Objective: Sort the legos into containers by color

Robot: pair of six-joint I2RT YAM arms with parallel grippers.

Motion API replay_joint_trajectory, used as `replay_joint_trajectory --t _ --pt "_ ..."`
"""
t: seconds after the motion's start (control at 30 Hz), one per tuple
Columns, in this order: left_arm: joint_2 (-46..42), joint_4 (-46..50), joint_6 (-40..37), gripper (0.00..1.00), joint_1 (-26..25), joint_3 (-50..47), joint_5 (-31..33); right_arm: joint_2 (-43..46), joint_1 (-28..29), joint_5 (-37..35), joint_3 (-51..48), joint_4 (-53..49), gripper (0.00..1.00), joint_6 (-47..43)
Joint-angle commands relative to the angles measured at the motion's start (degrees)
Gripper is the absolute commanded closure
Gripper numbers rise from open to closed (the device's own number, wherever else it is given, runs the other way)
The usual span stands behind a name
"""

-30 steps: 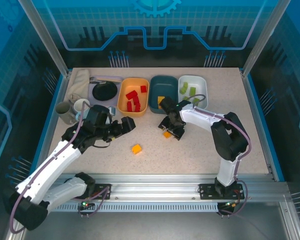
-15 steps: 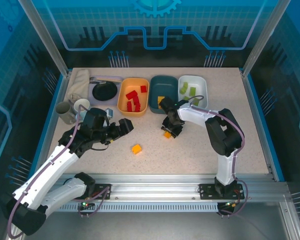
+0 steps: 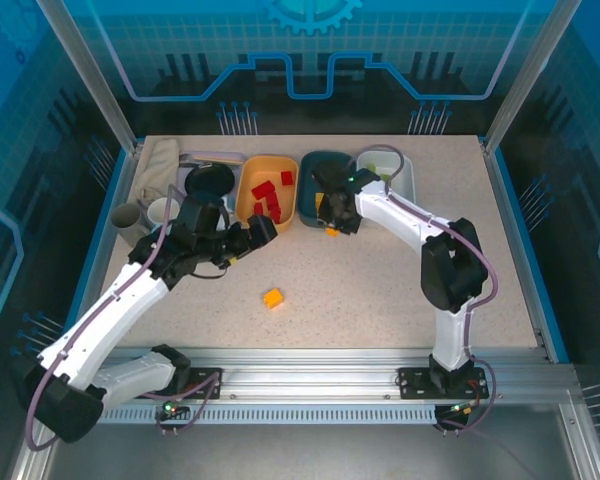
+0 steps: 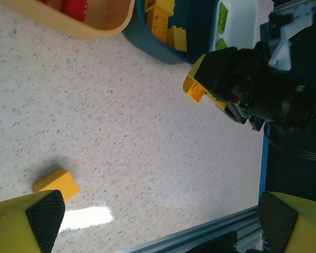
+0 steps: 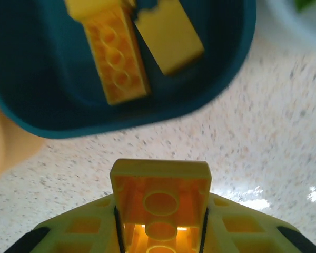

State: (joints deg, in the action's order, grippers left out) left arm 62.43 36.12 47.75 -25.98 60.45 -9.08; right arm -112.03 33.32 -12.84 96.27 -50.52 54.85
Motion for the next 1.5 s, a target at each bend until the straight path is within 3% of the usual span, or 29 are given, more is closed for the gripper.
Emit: replay_joint_trajectory --t 0.0,0.4,0.57,0.83,1.07,1.27,1.47 --pt "4.6 -4.6 0.1 0.01 1.2 4.3 -1.2 -5.4 -3.0 -3.7 8.2 -3.5 0.67 -9.8" --pt "16.5 -8.1 -2.0 0.01 4.8 13.8 -3.8 -27.1 -8.2 -4.5 37.4 -11.8 0.67 -17.4" --pt "16.2 -8.1 -1.6 0.01 4.8 12.7 -3.5 -33.1 -9.5 -2.8 44.4 -13.4 0.66 -17.8" --pt "14.7 -6.8 -1.7 0.02 4.8 11.5 -2.9 -36.9 -9.8 -0.2 46.8 -13.8 0.61 -16.1" --pt "12.9 -4.7 -1.7 0.02 4.8 11.8 -1.8 -35.0 -9.4 0.5 48.2 -13.7 0.44 -16.4" --pt "8.1 1.4 -1.6 0.02 4.8 10.6 2.2 -27.7 -7.4 -1.8 46.3 -13.9 0.39 -17.4" --pt "-0.4 13.9 -0.8 0.01 4.7 7.8 10.5 -13.0 0.9 -1.7 29.5 -5.4 0.32 -25.2"
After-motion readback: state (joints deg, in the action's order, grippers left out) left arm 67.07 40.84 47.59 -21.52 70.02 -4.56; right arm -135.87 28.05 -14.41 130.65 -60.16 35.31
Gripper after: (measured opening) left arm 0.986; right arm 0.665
